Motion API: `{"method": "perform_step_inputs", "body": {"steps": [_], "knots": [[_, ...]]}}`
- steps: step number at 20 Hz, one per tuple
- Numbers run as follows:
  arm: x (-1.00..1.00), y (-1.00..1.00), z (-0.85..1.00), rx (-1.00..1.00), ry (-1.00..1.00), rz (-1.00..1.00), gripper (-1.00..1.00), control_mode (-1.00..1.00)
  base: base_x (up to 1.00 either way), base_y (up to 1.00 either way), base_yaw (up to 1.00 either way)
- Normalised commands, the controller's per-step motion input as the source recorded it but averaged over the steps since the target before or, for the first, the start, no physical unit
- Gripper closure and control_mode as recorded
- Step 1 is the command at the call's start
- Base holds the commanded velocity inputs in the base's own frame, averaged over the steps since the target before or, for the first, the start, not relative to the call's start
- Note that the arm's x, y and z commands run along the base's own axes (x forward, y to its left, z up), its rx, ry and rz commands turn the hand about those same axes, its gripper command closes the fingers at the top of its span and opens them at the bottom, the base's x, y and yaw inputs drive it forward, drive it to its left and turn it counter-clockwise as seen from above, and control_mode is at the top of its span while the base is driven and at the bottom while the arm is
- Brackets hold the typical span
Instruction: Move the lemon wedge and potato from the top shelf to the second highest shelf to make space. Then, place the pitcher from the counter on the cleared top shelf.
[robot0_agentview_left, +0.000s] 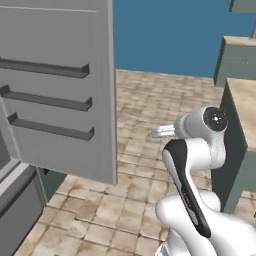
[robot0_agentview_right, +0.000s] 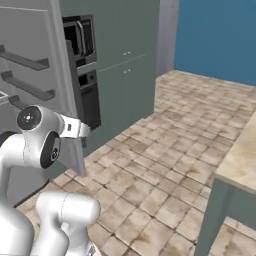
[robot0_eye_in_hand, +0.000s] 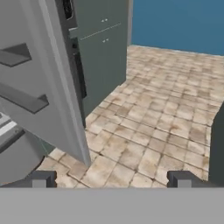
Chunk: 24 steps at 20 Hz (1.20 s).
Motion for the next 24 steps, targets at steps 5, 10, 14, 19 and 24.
{"method": "perform_step_inputs", "body": {"steps": [5,10,14,19,24], "knots": [[0.00,0.00,0.00,0.00,0.00,0.00,-1.00,1.00,0.00,-0.23,-0.50],[0.00,0.00,0.00,0.00,0.00,0.00,-1.00,1.00,0.02,-0.05,-0.44],[0.00,0.00,0.00,0.00,0.00,0.00,-1.00,1.00,0.09,-0.01,-0.43],[0.00,0.00,0.00,0.00,0.00,0.00,-1.00,1.00,0.17,0.00,-0.35],[0.00,0.00,0.00,0.00,0.00,0.00,-1.00,1.00,0.50,0.01,-0.09]]}}
